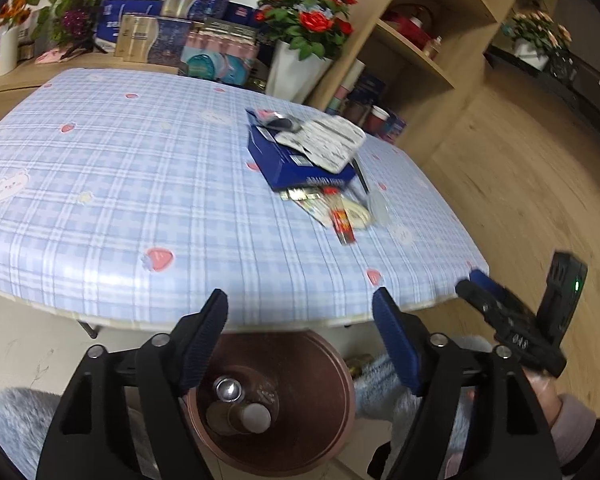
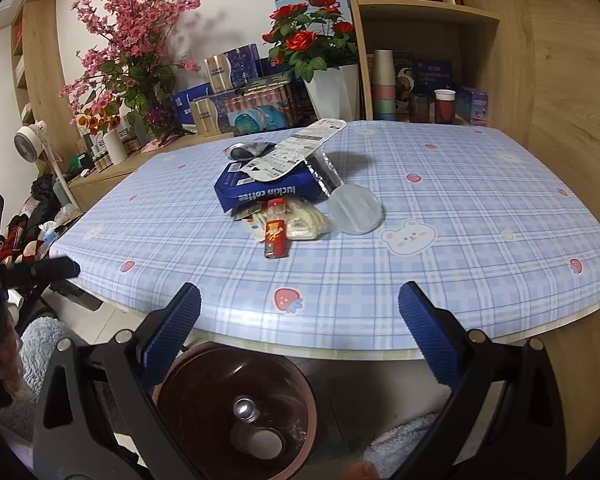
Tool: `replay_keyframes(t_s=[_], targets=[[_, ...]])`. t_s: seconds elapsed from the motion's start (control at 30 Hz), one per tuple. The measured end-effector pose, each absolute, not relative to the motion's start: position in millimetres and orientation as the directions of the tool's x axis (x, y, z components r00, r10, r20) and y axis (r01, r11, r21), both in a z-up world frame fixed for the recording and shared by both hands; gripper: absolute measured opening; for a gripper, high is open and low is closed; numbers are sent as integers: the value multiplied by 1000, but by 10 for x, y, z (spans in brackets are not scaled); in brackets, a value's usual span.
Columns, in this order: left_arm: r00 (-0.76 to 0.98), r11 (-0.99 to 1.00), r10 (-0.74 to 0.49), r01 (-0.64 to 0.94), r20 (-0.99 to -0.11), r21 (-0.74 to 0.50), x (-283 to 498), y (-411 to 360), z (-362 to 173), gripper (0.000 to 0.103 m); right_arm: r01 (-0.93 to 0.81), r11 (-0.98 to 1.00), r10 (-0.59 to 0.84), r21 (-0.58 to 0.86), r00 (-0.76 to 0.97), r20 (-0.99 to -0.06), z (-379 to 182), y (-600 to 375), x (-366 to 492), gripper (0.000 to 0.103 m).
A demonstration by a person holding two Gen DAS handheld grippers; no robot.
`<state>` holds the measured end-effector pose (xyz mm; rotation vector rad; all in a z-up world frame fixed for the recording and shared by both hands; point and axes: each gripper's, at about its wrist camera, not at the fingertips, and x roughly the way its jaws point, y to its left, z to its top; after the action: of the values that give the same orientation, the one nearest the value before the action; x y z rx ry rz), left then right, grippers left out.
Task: Collect trash
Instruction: 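Grasp the blue snack packet with the left tool while the right tool grasps the white paper label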
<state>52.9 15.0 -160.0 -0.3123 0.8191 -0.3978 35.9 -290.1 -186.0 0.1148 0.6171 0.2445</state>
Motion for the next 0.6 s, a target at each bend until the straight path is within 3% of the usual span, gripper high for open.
replay_keyframes(t_s=[0.27, 0.4, 0.5, 0.6], targets=[[599, 858, -485, 186, -637, -479, 1240, 259, -1361, 76, -134, 971, 227, 200, 786, -575, -1890, -3059, 669, 98], [566, 838, -515, 175, -644, -517, 1723, 207, -1325, 76, -115, 948, 274, 297, 767, -580, -1922, -3224, 962, 98], [534, 821, -541, 169, -650, -545, 2139, 149, -1348, 74, -100, 944, 275, 313, 761, -588, -1941, -3289, 1197, 98], [506, 821, -547, 166, -667, -547, 2594, 52, -1405, 66, -91, 943, 275, 322, 756, -593, -1974, -3326, 1428, 98]])
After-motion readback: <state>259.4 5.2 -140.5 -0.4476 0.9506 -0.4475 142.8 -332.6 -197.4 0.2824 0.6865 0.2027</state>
